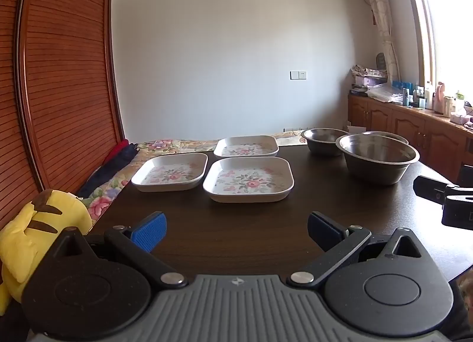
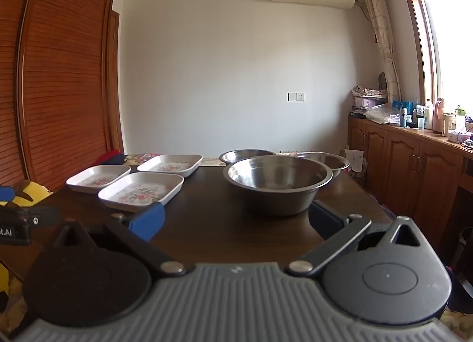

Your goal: Organize plates and bowls

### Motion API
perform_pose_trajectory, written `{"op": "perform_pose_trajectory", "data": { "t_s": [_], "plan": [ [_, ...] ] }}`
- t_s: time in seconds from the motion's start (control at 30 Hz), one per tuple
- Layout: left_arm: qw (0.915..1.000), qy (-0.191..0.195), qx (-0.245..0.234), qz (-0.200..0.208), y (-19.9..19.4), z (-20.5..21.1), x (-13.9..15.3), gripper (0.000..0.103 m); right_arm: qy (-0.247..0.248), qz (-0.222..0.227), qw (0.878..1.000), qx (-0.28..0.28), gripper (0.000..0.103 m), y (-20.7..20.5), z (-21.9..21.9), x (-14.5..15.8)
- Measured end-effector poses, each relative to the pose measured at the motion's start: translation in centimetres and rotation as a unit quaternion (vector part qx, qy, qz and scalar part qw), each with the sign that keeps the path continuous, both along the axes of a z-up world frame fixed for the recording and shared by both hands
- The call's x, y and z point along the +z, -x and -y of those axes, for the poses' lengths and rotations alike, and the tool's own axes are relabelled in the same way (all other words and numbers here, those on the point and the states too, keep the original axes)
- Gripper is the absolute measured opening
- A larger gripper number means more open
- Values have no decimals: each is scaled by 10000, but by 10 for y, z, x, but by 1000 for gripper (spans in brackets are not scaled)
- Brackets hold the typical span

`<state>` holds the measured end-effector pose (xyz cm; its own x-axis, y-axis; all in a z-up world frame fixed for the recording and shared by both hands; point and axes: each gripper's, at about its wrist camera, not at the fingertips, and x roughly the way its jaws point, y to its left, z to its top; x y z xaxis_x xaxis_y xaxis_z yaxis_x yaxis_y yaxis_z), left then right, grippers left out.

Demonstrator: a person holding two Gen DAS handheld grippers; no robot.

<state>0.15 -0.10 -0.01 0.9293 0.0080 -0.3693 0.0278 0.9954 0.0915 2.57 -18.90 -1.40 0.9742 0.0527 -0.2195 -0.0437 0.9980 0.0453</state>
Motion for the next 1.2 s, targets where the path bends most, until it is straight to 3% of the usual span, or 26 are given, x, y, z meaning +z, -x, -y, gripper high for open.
{"op": "perform_pose_trajectory", "data": {
  "t_s": [1.2],
  "plan": [
    [10000, 27, -54, 39, 4, 1, 3, 103, 6, 9, 10000, -8, 103, 3, 3, 1]
  ]
}}
